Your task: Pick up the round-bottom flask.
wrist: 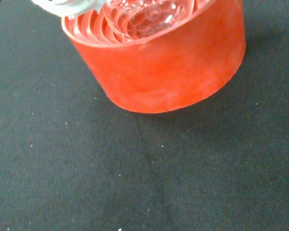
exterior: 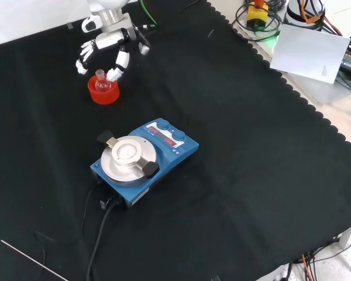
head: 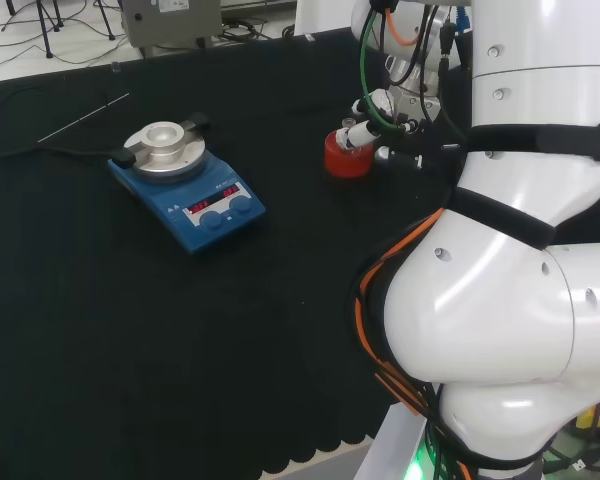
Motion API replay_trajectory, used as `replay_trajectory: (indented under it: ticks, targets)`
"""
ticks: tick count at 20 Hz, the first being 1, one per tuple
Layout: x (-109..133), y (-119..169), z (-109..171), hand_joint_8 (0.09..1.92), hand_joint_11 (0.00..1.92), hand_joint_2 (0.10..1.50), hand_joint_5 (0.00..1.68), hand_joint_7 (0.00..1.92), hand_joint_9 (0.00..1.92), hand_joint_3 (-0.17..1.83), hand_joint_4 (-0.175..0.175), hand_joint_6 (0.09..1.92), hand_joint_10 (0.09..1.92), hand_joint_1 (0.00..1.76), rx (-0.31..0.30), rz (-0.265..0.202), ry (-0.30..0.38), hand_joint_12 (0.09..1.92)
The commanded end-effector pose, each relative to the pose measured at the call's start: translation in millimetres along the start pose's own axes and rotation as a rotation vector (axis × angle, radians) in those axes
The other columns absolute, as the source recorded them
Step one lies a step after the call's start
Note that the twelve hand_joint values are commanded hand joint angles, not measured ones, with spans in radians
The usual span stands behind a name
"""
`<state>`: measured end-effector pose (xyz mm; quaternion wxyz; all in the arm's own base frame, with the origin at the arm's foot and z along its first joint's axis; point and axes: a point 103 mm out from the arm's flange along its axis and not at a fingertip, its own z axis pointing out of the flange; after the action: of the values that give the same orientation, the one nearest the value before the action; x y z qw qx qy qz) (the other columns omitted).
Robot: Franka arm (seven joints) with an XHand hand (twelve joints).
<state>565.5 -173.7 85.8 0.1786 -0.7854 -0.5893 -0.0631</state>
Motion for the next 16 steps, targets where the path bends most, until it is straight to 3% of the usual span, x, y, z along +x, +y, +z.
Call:
replay_trajectory:
  ticks: [1,16]
  targets:
    - [1.9,0.9,-0.7,0.60,0.00,0.68,0.54,0.17,0.31,0.58,-0.029,0.09,0.67,0.81,-0.011,0.005,0.010,1.28]
    - [1.8,6.2,-1.7,0.61,0.00,0.73,0.63,0.20,0.33,0.59,-0.031,0.09,0.67,0.80,-0.020,0.019,0.022,1.31]
